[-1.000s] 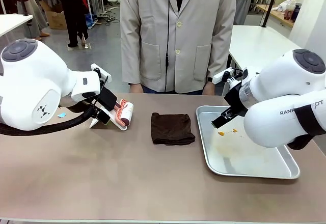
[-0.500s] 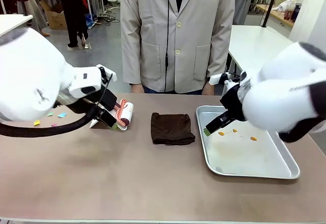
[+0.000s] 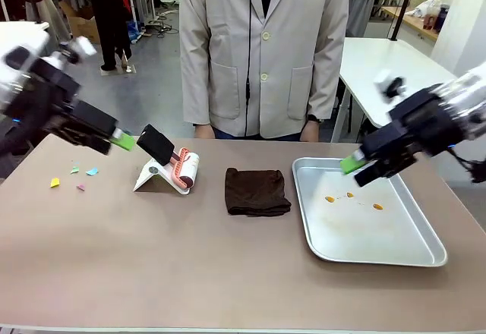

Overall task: Clean the surface of the table.
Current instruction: Hold the Lint Roller with your left hand and the towel with your right hand.

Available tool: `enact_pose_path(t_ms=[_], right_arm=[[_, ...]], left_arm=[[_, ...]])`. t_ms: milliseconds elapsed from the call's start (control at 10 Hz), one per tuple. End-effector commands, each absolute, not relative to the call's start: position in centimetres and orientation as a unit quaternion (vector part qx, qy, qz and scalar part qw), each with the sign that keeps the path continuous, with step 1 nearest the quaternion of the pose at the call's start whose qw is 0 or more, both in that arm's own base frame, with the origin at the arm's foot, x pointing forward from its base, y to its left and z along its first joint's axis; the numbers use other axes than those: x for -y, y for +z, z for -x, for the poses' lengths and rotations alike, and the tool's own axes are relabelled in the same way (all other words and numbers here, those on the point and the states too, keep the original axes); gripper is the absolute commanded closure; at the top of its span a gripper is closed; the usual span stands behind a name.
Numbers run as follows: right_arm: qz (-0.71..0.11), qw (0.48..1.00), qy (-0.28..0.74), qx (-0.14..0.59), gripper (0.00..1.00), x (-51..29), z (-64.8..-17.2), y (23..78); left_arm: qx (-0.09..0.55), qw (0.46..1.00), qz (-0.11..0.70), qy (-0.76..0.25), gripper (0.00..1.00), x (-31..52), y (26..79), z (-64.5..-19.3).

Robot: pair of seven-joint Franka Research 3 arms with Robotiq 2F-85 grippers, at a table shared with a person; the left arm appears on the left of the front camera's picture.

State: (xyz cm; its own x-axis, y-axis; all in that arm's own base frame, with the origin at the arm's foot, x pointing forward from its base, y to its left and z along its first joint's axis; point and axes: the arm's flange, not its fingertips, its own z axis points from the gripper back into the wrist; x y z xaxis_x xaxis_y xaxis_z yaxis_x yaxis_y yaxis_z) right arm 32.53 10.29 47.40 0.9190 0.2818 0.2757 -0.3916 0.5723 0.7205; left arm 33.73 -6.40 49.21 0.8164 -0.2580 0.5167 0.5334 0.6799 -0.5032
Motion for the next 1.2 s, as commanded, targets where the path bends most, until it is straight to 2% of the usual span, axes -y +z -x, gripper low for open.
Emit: enact_pose_path(t_ms=[0, 300, 700, 1000, 1100], right_arm=[[-0.488, 0.861, 0.104, 0.099, 0.00, -3.7, -31.2, 47.0], [-0.548, 0.817, 0.001, 0.179, 0.00, 5.7, -27.8, 45.9], [-0.600, 0.764, -0.114, 0.206, 0.00, 14.5, -26.4, 41.0], [-0.582, 0.769, -0.159, 0.210, 0.00, 16.3, -26.7, 39.1], [-0.565, 0.776, -0.154, 0.236, 0.00, 16.3, -26.6, 38.9]], left_arm=[[0.221, 0.886, 0.386, -0.129, 0.00, 0.3, 47.8, -31.3], [0.256, 0.850, 0.460, 0.004, 0.00, -9.2, 45.5, -29.1], [0.283, 0.785, 0.531, 0.147, 0.00, -16.8, 39.0, -26.4], [0.327, 0.761, 0.527, 0.192, 0.00, -18.4, 37.2, -24.0], [0.340, 0.769, 0.508, 0.190, 0.00, -17.9, 37.6, -23.9]])
